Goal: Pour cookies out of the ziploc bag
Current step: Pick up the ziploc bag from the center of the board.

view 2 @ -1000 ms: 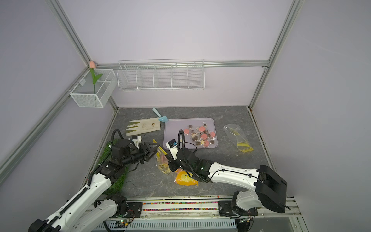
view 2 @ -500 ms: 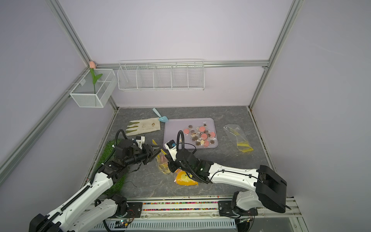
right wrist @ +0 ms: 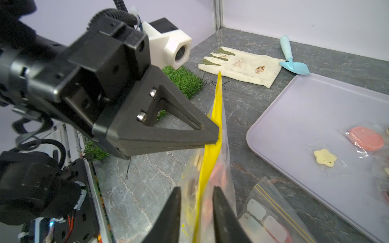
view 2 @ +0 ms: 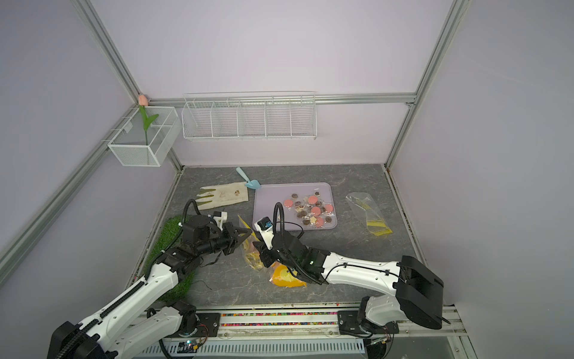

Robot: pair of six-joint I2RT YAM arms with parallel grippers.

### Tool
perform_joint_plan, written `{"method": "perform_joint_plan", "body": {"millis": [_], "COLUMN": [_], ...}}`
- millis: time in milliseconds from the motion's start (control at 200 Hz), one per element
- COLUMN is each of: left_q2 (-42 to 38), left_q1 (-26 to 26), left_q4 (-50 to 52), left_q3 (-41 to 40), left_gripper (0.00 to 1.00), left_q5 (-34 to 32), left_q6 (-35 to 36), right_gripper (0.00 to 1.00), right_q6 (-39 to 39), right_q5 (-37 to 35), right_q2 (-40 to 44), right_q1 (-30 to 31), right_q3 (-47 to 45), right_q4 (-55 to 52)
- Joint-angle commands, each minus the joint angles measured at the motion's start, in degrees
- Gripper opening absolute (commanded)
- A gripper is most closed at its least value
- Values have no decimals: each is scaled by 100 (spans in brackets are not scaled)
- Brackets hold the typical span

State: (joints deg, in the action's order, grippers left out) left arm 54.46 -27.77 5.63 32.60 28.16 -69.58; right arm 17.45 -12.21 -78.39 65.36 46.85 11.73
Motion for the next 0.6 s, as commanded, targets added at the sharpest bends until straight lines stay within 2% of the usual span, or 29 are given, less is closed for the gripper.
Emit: {"method": "perform_joint_plan", "body": {"millis": [0, 80, 200, 290, 395, 495, 595], "left_q2": [127, 258, 481, 613, 783, 944, 1081], "left_q1": [-10, -9, 0, -3, -3, -1, 0], "left_q4": [275, 677, 1599, 2084, 2408, 2601, 2663], "left_q3": [347, 657, 1278, 1624, 1888, 2021, 2031], "left_gripper": [0, 0, 0, 0, 0, 0, 0], "left_q5": [105, 262, 420, 441, 639, 756, 903], "left_q6": [592, 1204, 2203, 2734, 3165, 3446, 3602], "right_gripper": [42, 62, 78, 80, 79, 77, 70], "right_q6": [177, 284, 457, 597, 792, 949, 1157], "right_q5": [-68, -5, 234, 596, 1623, 2432, 2902], "right_q2": [187, 359, 682, 839, 887, 865, 710], "right_q1": [-6, -56, -219, -453, -955, -1317, -1594], "right_q3": [214, 225, 141, 105, 89, 90, 158], "right_q4": [-564, -808, -1050, -1198, -1234, -1166, -1121]}}
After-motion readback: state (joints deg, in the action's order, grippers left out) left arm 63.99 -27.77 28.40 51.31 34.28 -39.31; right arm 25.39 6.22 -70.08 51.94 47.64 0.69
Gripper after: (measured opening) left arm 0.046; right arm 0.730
